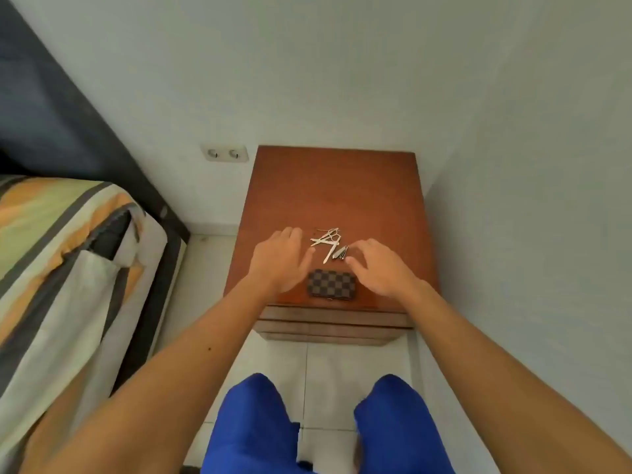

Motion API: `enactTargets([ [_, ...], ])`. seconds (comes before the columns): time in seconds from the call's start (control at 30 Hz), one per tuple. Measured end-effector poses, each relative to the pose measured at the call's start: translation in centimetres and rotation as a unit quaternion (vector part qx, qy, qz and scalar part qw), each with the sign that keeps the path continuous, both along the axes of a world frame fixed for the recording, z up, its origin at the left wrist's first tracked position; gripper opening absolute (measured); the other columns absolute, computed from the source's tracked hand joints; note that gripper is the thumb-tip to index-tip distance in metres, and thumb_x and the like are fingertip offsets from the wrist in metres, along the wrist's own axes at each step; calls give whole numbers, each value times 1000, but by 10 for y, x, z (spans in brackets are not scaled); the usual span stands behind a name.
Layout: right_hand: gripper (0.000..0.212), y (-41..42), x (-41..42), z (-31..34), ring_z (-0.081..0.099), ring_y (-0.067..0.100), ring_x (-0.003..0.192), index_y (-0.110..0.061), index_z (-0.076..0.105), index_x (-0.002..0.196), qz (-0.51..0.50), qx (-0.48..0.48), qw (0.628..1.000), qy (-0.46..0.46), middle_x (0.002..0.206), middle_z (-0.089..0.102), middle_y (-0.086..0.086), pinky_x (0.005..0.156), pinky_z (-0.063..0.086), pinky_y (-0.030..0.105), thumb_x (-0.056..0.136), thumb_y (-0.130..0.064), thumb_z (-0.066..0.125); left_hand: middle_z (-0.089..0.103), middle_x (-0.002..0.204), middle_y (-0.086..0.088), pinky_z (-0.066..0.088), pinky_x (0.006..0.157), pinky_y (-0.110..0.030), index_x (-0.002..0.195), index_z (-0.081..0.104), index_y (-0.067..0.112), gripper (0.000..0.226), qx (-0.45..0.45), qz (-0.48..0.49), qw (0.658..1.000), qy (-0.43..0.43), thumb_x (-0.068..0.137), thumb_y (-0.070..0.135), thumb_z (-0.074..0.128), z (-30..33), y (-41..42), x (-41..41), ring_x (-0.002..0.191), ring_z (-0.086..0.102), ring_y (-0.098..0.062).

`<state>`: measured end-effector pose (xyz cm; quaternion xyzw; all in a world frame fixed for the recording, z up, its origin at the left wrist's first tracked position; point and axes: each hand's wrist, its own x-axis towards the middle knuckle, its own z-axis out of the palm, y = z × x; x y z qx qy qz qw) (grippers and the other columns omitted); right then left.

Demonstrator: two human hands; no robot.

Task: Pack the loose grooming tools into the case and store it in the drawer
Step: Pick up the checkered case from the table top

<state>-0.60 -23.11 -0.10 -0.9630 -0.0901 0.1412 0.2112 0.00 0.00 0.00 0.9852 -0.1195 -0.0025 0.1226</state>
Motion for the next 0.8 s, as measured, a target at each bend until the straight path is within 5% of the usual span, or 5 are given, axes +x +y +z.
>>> enactTargets([
  [0.23,50,-6,-23,-87,50,26,121,-22,57,140,42,-18,997,-61,132,57,2,104,46,44,99,-51,55,60,129,1,53,84,-38,135,56,19,46,-41,-60,997,-10,102,51,52,-92,-8,-21,118,56,-20],
  [0.37,59,-7,-34,-103,48,26,120,-21,55,143,42,-15,993,-113,132,55,2,101,47,46,95,-56,56,57,137,-1,50,97,-41,142,52,17,62,-35,-79,996,-20,97,59,58,-118,-10,-37,121,53,-22],
  [0.8,71,-6,-77,-112,47,20,128,-17,50,150,42,23,990,-131,139,49,-3,108,48,45,93,-55,67,54,144,1,42,105,-35,149,48,20,72,-71,-76,995,-5,92,55,72,-122,0,-69,128,47,-19],
])
